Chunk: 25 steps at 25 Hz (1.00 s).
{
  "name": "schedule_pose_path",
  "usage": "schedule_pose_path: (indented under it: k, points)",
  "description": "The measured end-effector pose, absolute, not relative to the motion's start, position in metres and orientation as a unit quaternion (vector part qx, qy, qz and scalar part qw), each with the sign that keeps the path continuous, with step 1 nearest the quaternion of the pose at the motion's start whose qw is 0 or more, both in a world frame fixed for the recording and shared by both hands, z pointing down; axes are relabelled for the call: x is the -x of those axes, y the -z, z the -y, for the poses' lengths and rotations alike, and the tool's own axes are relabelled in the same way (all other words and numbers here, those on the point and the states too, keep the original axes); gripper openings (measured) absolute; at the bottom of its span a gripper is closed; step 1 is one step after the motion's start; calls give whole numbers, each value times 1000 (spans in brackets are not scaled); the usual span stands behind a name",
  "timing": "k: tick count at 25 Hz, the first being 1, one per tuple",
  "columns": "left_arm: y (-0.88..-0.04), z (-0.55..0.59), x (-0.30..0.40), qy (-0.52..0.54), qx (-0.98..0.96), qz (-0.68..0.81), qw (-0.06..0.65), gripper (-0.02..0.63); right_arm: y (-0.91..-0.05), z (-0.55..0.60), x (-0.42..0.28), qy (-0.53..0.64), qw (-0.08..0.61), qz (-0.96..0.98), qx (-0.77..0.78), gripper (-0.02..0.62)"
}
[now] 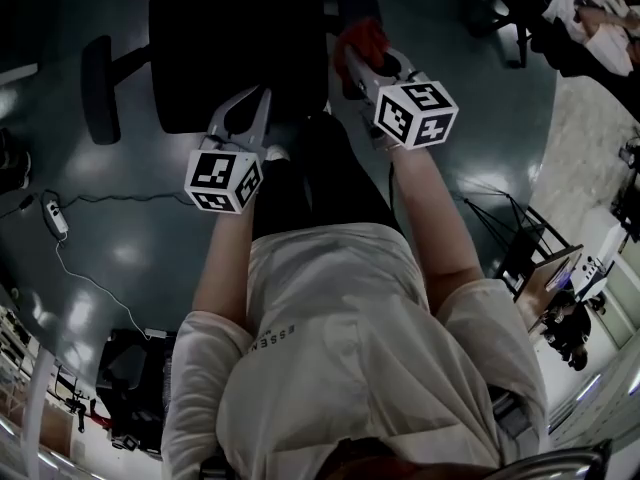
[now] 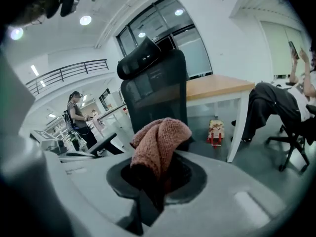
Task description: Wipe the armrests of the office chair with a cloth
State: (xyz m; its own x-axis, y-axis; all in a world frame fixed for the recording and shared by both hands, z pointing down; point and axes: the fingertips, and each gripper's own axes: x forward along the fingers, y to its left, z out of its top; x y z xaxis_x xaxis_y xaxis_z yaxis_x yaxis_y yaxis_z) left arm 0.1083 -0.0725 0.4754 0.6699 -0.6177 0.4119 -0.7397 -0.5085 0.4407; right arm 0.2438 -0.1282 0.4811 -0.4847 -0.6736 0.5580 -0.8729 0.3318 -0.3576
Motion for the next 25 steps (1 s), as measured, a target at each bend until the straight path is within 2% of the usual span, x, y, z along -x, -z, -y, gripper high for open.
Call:
schedule_pose_path:
  k: [4, 8, 11, 19, 25]
  points:
    - [-474, 115, -114, -96, -850, 420, 303, 17, -474, 192, -291, -297, 161, 790, -511, 55]
    - [-477, 150, -128, -89, -834, 448, 309, 17, -491, 242, -337, -246, 231, 790, -512, 55]
    - [-483, 164, -139, -88, -823, 462, 317, 17, -520, 266, -349, -250, 269, 795, -482, 55]
    - [-517, 172, -145, -106, -802, 478, 342, 17, -584, 284, -309, -326, 289, 807, -399, 55]
    - [-524, 179, -149, -105, -798, 483, 346, 17, -590, 279, -280, -272, 355, 838, -311, 55]
